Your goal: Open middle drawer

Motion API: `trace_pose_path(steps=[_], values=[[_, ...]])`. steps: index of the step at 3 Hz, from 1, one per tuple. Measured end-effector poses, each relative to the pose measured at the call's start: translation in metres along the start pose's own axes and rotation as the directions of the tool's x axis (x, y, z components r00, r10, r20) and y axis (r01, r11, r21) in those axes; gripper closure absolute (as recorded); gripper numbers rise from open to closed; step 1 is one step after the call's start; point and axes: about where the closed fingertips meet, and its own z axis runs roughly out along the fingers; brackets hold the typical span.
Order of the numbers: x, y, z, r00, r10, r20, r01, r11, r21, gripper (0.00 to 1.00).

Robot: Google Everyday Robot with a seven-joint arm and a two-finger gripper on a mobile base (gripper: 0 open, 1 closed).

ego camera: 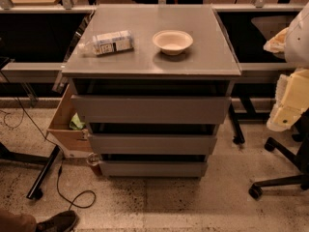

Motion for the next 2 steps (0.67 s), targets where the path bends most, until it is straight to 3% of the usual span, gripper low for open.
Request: trace_pose_path(steps=[1, 2], values=[[-0.001, 0.000, 0.002, 1.000, -0.001, 0.002, 0.001, 1.0000, 0.000, 0.00], [-0.009, 0.005, 0.035, 0.999, -0.027, 0.028, 0.027, 0.9996, -0.011, 0.00]])
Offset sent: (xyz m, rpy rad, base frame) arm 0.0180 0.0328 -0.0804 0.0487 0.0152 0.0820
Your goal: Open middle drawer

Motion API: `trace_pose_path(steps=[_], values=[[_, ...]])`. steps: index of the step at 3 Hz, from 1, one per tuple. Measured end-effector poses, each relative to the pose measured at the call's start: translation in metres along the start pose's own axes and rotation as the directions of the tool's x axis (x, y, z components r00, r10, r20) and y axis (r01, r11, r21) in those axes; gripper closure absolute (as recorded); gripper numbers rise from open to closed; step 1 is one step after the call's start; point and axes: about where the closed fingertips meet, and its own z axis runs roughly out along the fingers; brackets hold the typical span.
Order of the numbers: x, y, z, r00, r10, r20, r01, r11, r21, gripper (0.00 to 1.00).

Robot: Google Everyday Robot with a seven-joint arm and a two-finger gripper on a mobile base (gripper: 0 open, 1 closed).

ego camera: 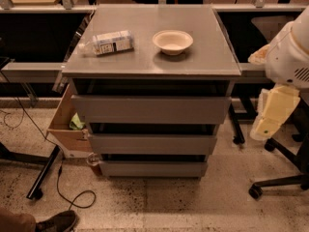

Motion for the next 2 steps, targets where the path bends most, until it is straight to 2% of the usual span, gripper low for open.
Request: trace_pose_path(steps=[1, 2], values=[[-0.005, 0.020, 0.076, 0.995, 0.087, 0.054, -0.083, 0.9938, -0.074, 0.00], [0.001, 0.053, 0.177, 0.967, 0.251, 0.045, -0.241, 0.9557, -0.169, 0.00]])
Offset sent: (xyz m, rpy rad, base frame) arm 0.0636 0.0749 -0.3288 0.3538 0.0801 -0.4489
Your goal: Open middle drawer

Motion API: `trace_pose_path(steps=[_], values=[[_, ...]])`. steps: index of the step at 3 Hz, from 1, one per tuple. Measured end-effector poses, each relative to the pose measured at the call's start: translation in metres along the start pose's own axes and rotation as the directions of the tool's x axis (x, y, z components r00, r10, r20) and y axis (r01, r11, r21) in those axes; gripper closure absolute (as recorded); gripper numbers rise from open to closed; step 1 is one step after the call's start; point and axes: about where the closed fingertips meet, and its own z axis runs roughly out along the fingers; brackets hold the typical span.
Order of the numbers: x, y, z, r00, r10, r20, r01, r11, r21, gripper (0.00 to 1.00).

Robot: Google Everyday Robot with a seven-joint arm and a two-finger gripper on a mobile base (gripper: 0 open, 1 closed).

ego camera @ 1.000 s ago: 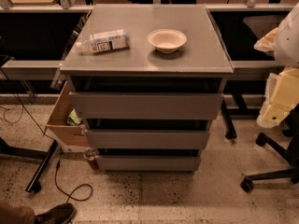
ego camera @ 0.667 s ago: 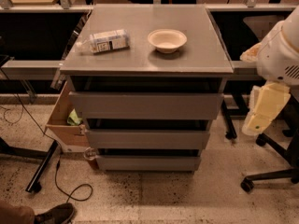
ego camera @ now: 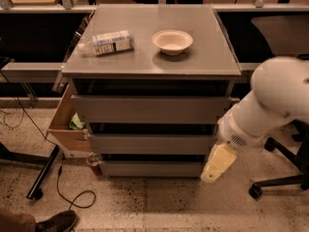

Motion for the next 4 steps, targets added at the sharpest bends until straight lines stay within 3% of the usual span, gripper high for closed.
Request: trace_pose_path(steps=[1, 2, 4], values=[[0.017, 0.011, 0.097, 0.993, 0.116, -0.038, -0.117, 0.9925, -0.035, 0.00], [0.012, 0.001, 0.106, 0.981, 0.192, 0.002, -0.192, 0.9815, 0.005, 0.00], [0.008, -0.002, 0.107, 0.980, 0.196, 0.033, -0.196, 0.9806, 0.003, 0.00]])
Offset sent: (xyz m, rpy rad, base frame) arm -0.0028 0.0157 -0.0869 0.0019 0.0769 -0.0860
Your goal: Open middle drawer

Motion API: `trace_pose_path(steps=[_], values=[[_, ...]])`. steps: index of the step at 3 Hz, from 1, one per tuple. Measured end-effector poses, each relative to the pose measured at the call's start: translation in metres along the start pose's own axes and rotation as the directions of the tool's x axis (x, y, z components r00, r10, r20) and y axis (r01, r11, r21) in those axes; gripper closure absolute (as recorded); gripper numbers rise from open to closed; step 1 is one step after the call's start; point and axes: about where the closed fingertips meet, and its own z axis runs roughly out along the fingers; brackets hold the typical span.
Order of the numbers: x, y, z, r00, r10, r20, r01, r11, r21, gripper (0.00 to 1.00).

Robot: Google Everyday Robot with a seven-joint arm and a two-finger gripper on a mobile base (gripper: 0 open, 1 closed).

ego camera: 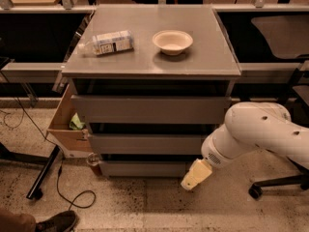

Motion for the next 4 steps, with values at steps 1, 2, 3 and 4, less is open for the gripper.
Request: trace_pose_path(steps=[1, 2, 3, 4], values=[[-0.020, -0.007, 0.019, 0.991, 0.076, 0.114, -0.072, 0.9967, -0.037, 0.00], [-0.044, -0.026, 0.062, 0.940, 0.241, 0.241, -0.215, 0.9681, -0.128, 0.00], [-0.055, -0.037, 0.111, 0.878, 0.409, 0.249, -0.358, 0.9057, -0.228, 0.00], [-0.057, -0.037, 0.114, 0.873, 0.415, 0.255, -0.362, 0.9035, -0.229, 0.00]])
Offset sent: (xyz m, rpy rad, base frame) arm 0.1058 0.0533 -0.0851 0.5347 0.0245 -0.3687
